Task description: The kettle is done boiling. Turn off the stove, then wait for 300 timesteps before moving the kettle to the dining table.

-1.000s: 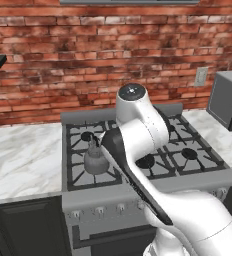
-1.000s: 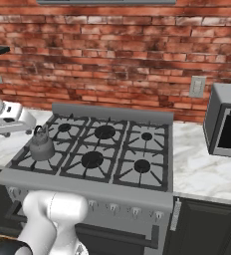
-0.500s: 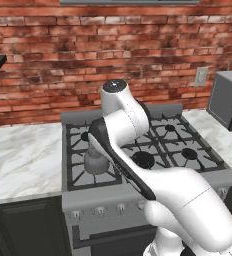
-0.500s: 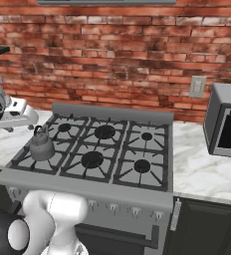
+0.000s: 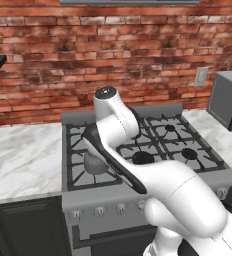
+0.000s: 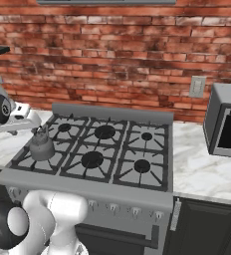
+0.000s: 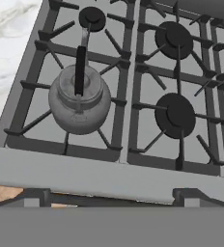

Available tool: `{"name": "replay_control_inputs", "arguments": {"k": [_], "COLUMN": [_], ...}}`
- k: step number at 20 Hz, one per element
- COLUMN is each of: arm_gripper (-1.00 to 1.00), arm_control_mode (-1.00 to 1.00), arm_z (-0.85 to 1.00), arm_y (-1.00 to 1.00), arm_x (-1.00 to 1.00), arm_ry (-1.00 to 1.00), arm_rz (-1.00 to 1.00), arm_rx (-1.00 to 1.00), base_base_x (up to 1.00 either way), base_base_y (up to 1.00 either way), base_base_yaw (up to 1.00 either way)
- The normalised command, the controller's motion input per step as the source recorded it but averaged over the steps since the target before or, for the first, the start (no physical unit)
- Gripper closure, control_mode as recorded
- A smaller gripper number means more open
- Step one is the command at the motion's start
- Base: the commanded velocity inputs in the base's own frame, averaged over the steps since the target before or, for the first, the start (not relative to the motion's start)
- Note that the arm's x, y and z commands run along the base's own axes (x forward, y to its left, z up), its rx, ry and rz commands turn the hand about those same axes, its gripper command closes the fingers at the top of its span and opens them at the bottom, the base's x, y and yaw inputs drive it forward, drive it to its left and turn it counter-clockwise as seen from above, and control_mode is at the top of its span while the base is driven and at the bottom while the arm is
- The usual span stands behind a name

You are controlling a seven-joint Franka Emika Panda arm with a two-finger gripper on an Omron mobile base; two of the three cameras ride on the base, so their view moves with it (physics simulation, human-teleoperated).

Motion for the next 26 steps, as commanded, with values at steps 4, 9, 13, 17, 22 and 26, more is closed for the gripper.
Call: {"name": "replay_control_inputs", "arguments": {"k": [4,9,13,17,22,26], "arm_gripper": [-1.00,-1.00,-1.00,-1.00,-1.00,-1.00], "arm_control_mode": [-1.00,-1.00,-1.00,-1.00,-1.00,-1.00], "arm_z": [-0.29,-0.18,-0.12,-0.10,-0.13,-0.17], "arm_y": [0.00,0.04,0.14,0.17,0.11,0.07], "arm_x": [0.17,0.24,0.31,0.30,0.28,0.29], "arm_ry": [0.00,0.00,0.00,0.00,0.01,0.02], "arm_rz": [0.00,0.00,0.00,0.00,0.00,0.00], "arm_rx": [0.02,0.02,0.03,0.03,0.03,0.02], "base_base_x": [0.00,0.00,0.00,0.00,0.00,0.00], "base_base_y": [0.00,0.00,0.00,0.00,0.00,0.00], "base_base_yaw": [0.00,0.00,0.00,0.00,0.00,0.00]}}
